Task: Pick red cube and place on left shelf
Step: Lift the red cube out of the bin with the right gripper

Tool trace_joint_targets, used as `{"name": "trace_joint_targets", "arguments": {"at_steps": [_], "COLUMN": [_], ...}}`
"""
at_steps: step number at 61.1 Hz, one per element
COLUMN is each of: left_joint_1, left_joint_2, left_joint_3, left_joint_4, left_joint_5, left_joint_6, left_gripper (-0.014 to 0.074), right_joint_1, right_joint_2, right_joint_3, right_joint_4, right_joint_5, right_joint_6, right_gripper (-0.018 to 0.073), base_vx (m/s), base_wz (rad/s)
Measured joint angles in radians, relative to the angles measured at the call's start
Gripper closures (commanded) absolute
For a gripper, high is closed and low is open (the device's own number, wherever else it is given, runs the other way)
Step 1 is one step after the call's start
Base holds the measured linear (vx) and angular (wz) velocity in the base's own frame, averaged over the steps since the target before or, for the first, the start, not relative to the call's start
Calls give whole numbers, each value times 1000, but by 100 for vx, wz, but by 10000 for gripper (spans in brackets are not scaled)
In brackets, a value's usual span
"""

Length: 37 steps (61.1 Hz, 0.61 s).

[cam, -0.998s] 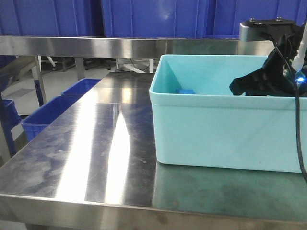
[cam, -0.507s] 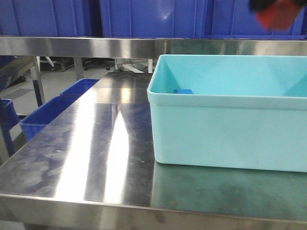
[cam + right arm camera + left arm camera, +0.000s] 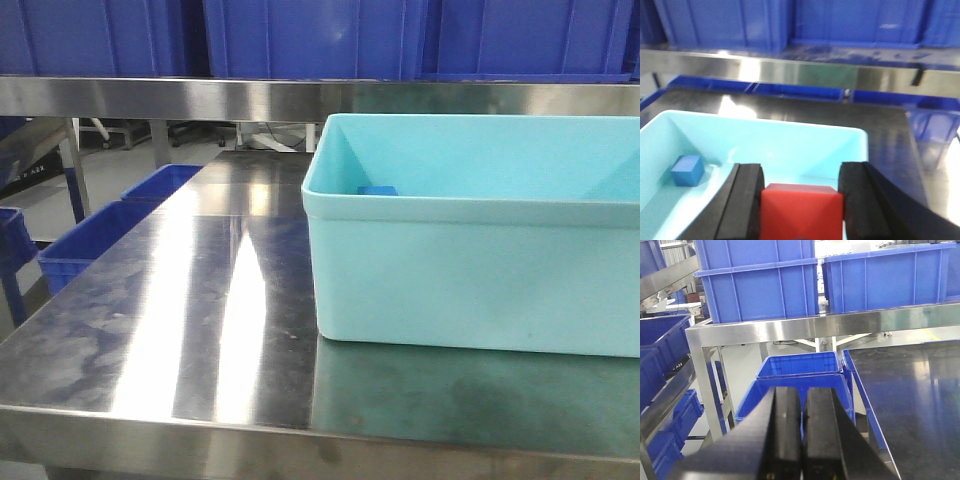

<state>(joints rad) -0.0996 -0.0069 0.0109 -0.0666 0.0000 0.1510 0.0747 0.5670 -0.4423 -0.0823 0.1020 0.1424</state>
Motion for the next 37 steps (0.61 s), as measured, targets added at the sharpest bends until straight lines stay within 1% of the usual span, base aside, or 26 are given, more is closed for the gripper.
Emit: {"name": "trace_joint_targets", "arguments": {"at_steps": [14,37], "left_joint_1": [0,0], "left_joint_2": [0,0], "left_joint_3": [0,0], "left_joint_4": [0,0], "left_joint_5": [0,0], "left_joint_6": [0,0], "left_gripper": [491,491], "right_joint_1": [-21,-21], "right_joint_2": [-164,-194], "right_joint_3": [110,129], "right_joint_4": [0,0], "right_joint_5": [-6,-8], "right_joint_6": [0,0], "right_gripper": [501,501], "base_vx": [0,0], "base_wz": [0,0]}}
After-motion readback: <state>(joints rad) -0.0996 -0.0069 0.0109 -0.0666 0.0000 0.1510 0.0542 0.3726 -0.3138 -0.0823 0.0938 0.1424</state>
